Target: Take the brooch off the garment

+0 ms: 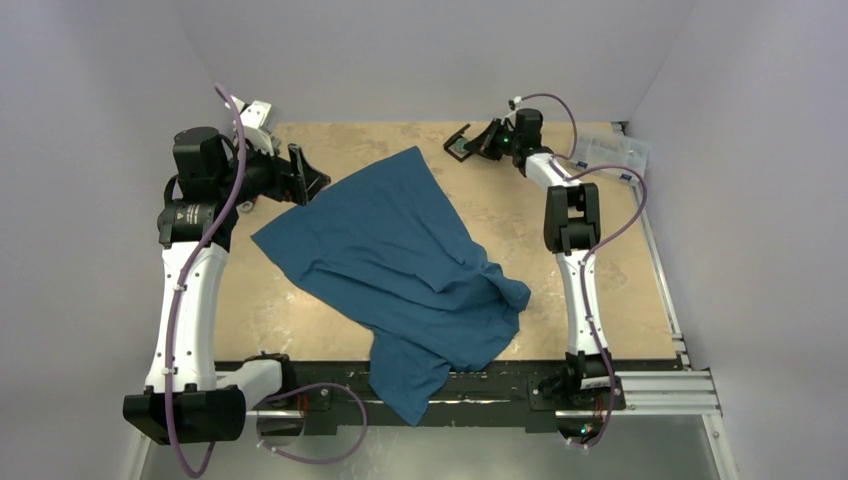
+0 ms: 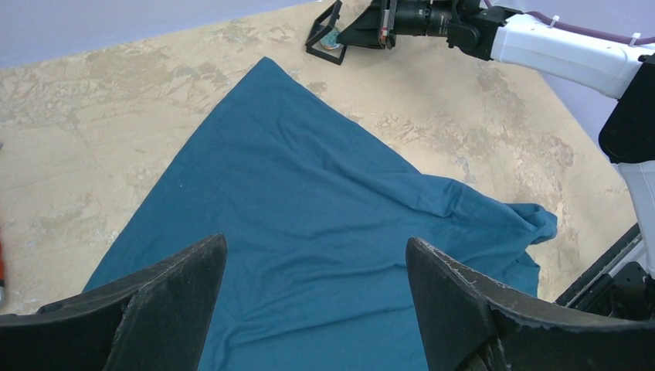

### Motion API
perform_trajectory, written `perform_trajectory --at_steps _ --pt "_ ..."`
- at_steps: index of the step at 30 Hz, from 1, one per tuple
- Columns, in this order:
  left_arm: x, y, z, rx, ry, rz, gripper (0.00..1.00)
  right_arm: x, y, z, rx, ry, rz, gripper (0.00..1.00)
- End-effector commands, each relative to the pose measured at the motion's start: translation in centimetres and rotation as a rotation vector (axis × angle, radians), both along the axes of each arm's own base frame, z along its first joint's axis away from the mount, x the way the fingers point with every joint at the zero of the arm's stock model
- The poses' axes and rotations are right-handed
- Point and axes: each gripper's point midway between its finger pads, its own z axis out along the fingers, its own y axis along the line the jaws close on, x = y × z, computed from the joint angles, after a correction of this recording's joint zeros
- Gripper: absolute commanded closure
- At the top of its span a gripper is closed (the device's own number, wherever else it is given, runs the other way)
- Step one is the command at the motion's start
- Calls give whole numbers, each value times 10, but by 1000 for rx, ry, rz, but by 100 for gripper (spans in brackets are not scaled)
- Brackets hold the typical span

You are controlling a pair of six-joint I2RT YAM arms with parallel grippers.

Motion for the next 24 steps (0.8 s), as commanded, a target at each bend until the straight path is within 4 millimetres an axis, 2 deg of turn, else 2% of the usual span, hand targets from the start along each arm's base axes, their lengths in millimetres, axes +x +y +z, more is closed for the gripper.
perform_trajectory --at_steps 1,7,16,24 --pt "-5 -2 13 -22 -28 -9 14 8 5 11 -22 -50 -3 97" --pt "-7 -5 13 -35 -32 -22 12 6 9 15 -27 -41 -7 78" --pt "-7 -8 15 -55 -39 -35 9 6 4 26 -46 -34 -29 61" --pt "-5 -10 15 -67 -52 -49 8 0 2 40 -61 -28 -35 53"
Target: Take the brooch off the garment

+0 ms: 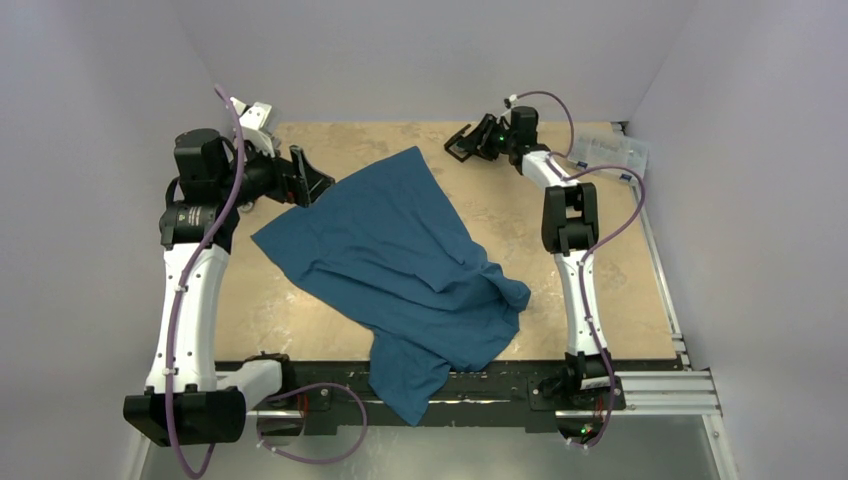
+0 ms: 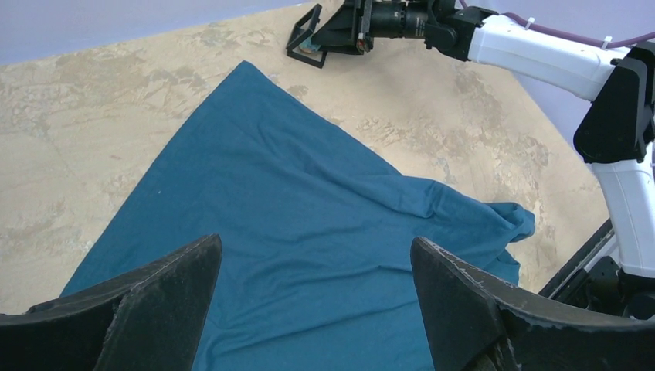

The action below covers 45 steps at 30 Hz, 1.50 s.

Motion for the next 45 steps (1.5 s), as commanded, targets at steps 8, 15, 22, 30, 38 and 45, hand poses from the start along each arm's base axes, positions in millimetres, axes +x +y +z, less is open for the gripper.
perform_trajectory --at_steps 8,15,22,30,38,45 --pt "-3 -5 15 -42 -66 -20 6 -3 -7 55 -50 -58 -20 46" --pt "-5 -6 14 -44 -73 -27 5 -5 -9 64 -66 -66 -15 42" --pt "-5 -7 8 -30 -75 -46 5 -42 -20 76 -66 -42 89 40" --pt "3 -14 -32 58 -25 -152 9 -166 -41 89 -253 -5 400 43" --pt "-6 -83 -81 187 44 -455 12 -305 -63 76 -366 153 756 39" --pt "-7 -108 -91 214 31 -547 12 -367 -52 84 -373 90 984 59"
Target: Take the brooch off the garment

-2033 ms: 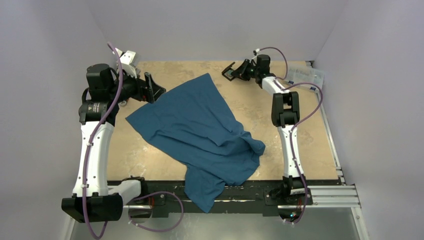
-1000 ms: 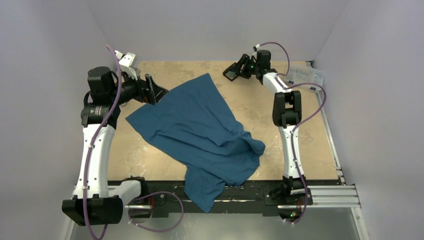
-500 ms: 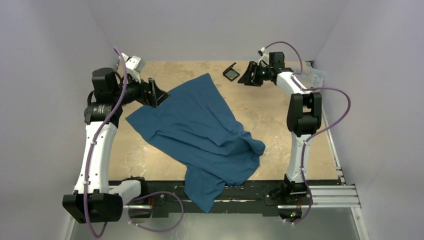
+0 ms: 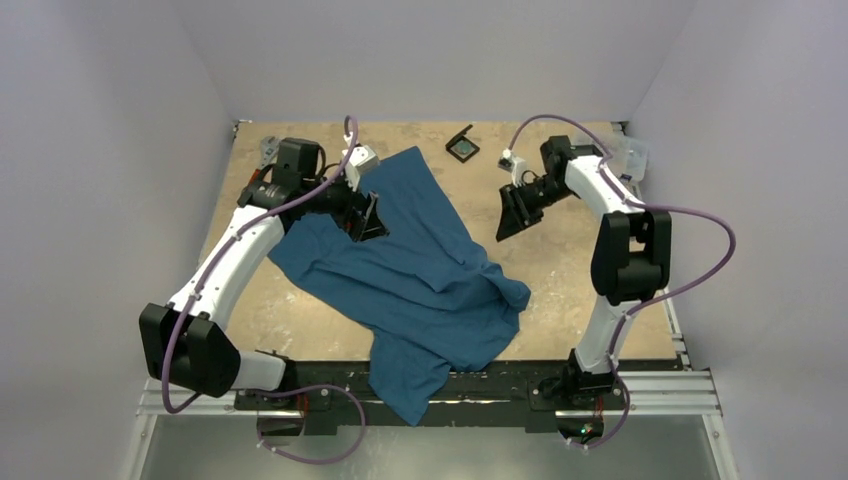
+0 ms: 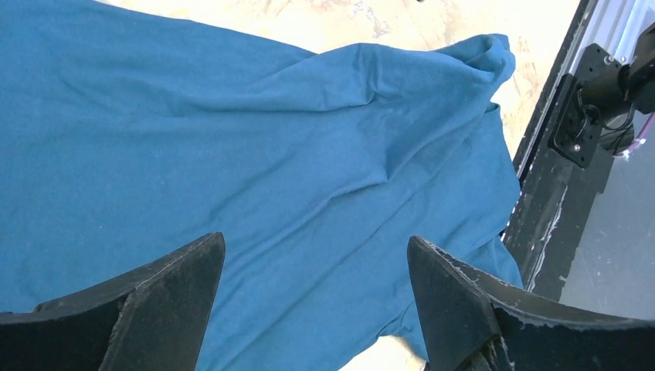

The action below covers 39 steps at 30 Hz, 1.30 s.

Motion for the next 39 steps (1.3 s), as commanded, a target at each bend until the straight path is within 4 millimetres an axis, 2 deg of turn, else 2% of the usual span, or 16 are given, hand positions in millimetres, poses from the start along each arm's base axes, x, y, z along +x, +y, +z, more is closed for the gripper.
perform_trajectory --at_steps 1,5,8,12,14,17,20,22,24,26,29,31,33,39 --pt "8 -6 24 -11 -106 -50 13 -57 17 18 43 -42 260 62" --pt "8 -5 27 -9 -105 -37 13 -90 39 5 17 -54 431 67" --pt "5 -2 30 -12 -108 -17 13 -102 49 -8 -22 -79 505 67" --pt "13 11 27 -44 -49 93 12 -112 59 -32 -108 -108 605 59" --pt "26 24 23 -73 8 182 13 -111 63 -39 -149 -146 630 53" --pt "49 46 10 -60 95 311 15 -98 69 -33 -151 -175 574 47" --pt "66 56 -7 -3 145 372 15 -77 59 -14 -112 -165 460 42" --pt "71 58 -19 8 183 380 15 -64 46 1 -52 -126 382 37" --pt "73 59 -23 7 195 379 16 -56 28 15 -15 -108 347 32" --pt "74 58 -26 2 194 375 16 -55 3 18 -21 -98 320 33" --pt "74 56 -27 -5 198 365 17 -60 -36 -2 -131 -63 296 40" --pt "74 54 -25 -12 198 358 17 -72 -52 -17 -206 -14 313 44" --pt "74 53 -23 -18 193 353 17 -79 -57 -28 -244 15 296 45" --pt "75 53 -19 -24 181 348 17 -100 -52 -56 -256 135 304 44"
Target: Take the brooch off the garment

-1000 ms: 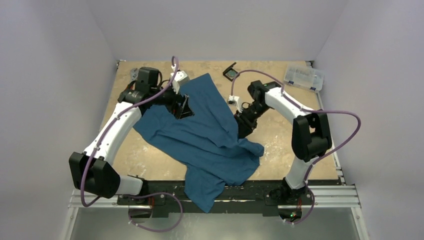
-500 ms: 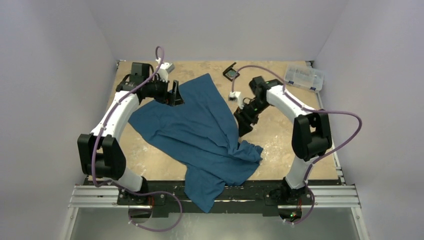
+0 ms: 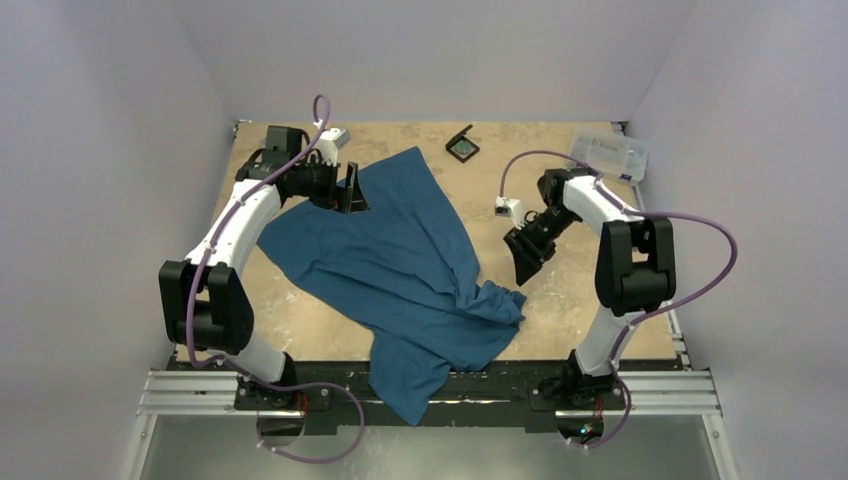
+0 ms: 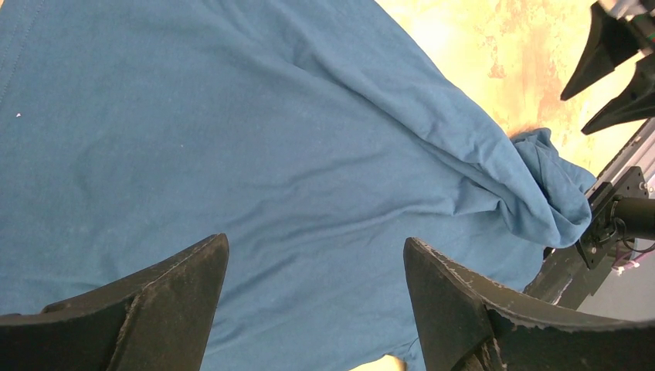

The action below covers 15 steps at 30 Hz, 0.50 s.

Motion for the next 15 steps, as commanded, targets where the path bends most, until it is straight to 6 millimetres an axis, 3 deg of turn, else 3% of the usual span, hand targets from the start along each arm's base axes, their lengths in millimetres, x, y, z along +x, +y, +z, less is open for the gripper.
perform_trajectory --at_steps 1,10,11,14,15 --pt "8 -2 27 -33 -78 -4 17 -12 -1 -20 -52 56 13 44" --pt "2 0 30 -22 -88 -2 17 -20 17 -55 -94 56 49 46" --pt "1 1 29 -20 -89 -2 17 -22 17 -57 -99 59 55 50" --pt "-1 3 28 -13 -89 4 17 -27 20 -55 -77 82 74 86" --pt "-2 3 28 -13 -90 5 17 -25 19 -52 -80 75 79 90"
